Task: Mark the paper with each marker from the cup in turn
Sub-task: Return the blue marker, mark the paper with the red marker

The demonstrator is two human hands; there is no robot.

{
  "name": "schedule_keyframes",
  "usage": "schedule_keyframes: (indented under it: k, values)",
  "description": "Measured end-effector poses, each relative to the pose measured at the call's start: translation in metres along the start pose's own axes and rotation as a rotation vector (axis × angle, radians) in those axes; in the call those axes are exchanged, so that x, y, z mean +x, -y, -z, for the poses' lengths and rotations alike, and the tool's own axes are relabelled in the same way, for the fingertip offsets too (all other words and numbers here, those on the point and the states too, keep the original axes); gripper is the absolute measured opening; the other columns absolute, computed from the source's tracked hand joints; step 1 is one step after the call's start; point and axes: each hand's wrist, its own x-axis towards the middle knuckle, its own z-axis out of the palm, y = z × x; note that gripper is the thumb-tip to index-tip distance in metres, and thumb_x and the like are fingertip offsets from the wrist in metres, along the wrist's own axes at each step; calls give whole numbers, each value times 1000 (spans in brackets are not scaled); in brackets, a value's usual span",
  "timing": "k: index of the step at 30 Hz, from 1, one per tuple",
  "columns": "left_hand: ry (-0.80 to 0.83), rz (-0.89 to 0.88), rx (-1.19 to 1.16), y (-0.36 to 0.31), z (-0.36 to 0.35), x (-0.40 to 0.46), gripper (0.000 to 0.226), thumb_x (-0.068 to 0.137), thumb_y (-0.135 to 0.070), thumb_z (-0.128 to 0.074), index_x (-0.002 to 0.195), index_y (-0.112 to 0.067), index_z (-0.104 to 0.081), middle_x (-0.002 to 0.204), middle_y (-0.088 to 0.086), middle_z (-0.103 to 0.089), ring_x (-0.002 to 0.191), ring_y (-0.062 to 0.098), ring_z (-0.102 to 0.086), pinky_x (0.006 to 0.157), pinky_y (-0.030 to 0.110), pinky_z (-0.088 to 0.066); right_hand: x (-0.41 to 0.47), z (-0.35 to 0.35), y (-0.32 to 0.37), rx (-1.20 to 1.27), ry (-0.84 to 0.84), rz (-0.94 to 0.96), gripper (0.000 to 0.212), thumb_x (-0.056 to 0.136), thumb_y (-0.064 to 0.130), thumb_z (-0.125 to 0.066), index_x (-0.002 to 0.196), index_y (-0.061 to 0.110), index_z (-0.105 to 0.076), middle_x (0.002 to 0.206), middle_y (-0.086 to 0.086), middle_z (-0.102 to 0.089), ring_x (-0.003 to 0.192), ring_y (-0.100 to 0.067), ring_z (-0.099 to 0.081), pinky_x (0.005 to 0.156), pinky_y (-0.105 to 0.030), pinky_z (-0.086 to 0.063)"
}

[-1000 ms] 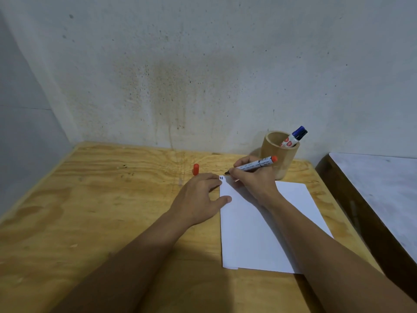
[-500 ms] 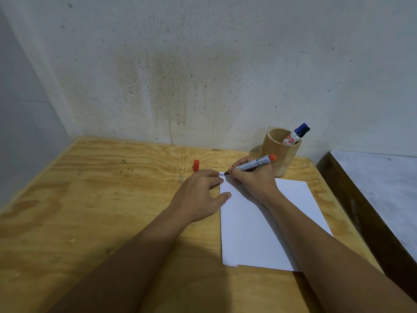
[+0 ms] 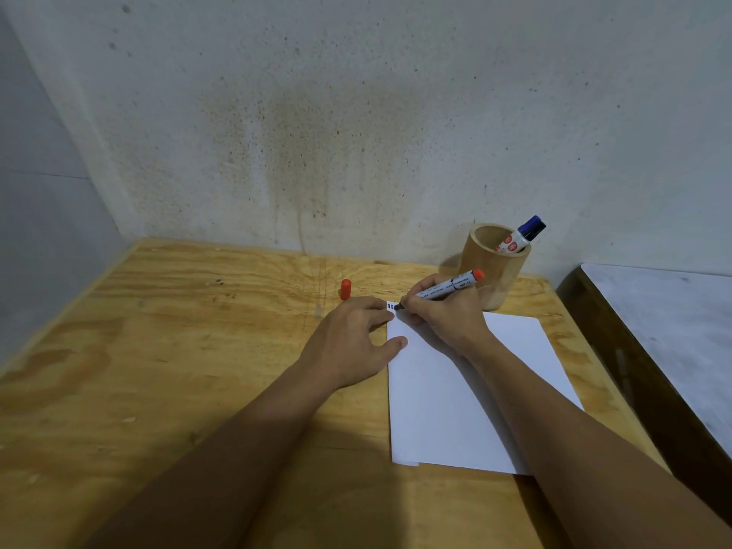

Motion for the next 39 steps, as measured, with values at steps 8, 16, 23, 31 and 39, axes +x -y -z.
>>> schedule_keyframes:
  k: [8,16,23,31,39]
  values:
    - [7,17,10,-2,0,0,54,81,-49,-62,126,-20,-60,136,-4,-56,122,11,-50,92,21,-38,0,0,-1,-4,-5,0,8,77,7,-77,76,3,-69,72,-4,-70,63,-6,-67,57,-18,-55]
    - [-22,-3,5,-3,0,0,51,81,-45,-64,123,-17,-62,133,-2,-58,120,12,-50,91,22,-39,-3,7,9,248,-102,-81,14,78,4,-77,77,8,-64,70,-4,-66,62,-8,-65,60,-19,-54]
    - [-381,95,-92,4,12,12,34,80,-20,-69,111,-9,-64,108,4,-54,98,17,-53,81,26,-45,-3,18,26,483,-77,-142,16,81,-2,-74,91,2,-62,89,-20,-68,79,-27,-70,72,-34,-63]
    - [-224,449,-353,18,23,39,14,79,-1,-68,91,-7,-72,93,9,-68,86,23,-64,78,29,-50,-12,42,61,566,-63,-125,12,84,-2,-70,93,-2,-62,82,-20,-70,72,-29,-70,67,-40,-63]
    - [-30,652,-1438,-30,63,40,15,85,12,-56,93,4,-66,96,20,-66,77,21,-68,59,20,-58,-25,55,82,458,-53,-16,24,76,10,-82,83,0,-61,57,-1,-64,47,-15,-56,47,-24,-43]
